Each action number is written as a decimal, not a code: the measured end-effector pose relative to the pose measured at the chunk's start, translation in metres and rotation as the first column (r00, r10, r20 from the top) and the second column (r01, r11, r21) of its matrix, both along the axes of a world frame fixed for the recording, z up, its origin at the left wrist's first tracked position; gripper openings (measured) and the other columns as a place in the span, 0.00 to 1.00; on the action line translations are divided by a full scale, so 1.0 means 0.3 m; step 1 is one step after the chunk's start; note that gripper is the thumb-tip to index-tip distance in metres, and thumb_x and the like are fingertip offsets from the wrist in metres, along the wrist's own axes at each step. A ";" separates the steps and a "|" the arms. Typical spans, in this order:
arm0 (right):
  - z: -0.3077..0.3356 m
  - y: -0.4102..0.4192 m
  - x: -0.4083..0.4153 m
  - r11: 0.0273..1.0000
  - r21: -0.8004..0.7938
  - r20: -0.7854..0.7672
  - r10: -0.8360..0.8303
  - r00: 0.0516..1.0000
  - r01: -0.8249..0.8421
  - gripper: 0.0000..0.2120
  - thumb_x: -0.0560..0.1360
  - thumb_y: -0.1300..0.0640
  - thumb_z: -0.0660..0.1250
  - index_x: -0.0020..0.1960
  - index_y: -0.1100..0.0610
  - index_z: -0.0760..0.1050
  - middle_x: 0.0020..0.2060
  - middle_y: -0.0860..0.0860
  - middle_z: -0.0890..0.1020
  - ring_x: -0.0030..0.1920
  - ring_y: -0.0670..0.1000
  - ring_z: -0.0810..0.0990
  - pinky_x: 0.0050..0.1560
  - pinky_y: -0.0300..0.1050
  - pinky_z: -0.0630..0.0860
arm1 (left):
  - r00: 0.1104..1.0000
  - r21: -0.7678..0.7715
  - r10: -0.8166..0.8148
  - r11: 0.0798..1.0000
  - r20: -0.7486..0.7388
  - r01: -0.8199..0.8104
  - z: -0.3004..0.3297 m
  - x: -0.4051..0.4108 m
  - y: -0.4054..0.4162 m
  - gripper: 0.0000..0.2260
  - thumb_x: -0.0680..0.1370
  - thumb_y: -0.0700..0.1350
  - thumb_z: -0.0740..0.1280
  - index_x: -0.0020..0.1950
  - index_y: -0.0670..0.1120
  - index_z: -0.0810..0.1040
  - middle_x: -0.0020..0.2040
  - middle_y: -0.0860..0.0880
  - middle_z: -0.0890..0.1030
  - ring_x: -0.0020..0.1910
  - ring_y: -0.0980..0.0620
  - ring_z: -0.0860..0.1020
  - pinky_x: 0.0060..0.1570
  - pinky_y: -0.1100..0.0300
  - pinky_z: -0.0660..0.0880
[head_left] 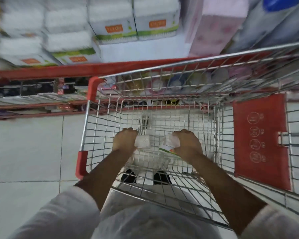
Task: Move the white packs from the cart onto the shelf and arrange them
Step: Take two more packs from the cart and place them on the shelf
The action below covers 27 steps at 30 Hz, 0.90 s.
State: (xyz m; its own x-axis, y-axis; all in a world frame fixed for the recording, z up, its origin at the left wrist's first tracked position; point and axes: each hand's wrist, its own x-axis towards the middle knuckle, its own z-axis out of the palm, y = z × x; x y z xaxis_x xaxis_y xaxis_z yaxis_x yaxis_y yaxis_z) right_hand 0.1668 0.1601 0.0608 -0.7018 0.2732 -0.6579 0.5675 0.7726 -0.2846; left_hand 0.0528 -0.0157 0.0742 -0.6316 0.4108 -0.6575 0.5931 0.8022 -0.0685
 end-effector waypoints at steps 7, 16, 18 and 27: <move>0.382 0.005 -0.147 0.976 0.174 -0.259 0.171 0.951 -0.128 0.29 0.73 0.65 0.67 0.71 0.49 0.68 0.65 0.53 0.72 0.60 0.57 0.77 0.57 0.49 0.76 | 0.965 0.266 0.120 0.962 -0.231 -0.056 0.409 -0.107 -0.030 0.18 0.73 0.41 0.71 0.63 0.49 0.76 0.60 0.49 0.79 0.59 0.47 0.77 0.52 0.53 0.78; 0.734 0.014 -0.422 0.895 0.433 -0.443 0.312 0.840 -0.104 0.34 0.73 0.63 0.67 0.76 0.51 0.60 0.67 0.52 0.70 0.63 0.56 0.74 0.60 0.47 0.72 | 0.912 0.495 0.177 0.868 -0.370 0.033 0.700 -0.357 -0.006 0.20 0.75 0.44 0.70 0.66 0.47 0.72 0.64 0.48 0.75 0.63 0.47 0.73 0.53 0.52 0.77; 0.747 0.023 -0.480 0.874 0.479 -0.442 0.325 0.836 -0.086 0.34 0.73 0.65 0.67 0.75 0.52 0.61 0.68 0.52 0.70 0.63 0.56 0.74 0.60 0.47 0.73 | 0.916 0.511 0.155 0.857 -0.369 0.061 0.713 -0.407 0.022 0.21 0.75 0.42 0.69 0.68 0.47 0.71 0.65 0.48 0.74 0.65 0.48 0.72 0.54 0.52 0.76; 0.680 0.086 -0.648 0.841 0.536 -0.345 0.300 0.889 -0.075 0.30 0.74 0.66 0.66 0.73 0.51 0.65 0.66 0.52 0.73 0.64 0.55 0.74 0.56 0.51 0.78 | 0.958 0.479 0.141 0.878 -0.248 -0.006 0.690 -0.526 0.145 0.18 0.76 0.43 0.70 0.65 0.45 0.73 0.61 0.45 0.76 0.60 0.45 0.75 0.54 0.52 0.76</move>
State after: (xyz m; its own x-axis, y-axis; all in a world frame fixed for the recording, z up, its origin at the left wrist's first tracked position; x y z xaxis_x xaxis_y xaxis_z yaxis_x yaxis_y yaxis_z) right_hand -0.0276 0.1859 0.2648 -0.9414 0.3162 -0.1177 0.3185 0.9479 -0.0007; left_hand -0.1050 0.0278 0.2811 -0.7951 0.5723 -0.2007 0.5445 0.8194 0.1795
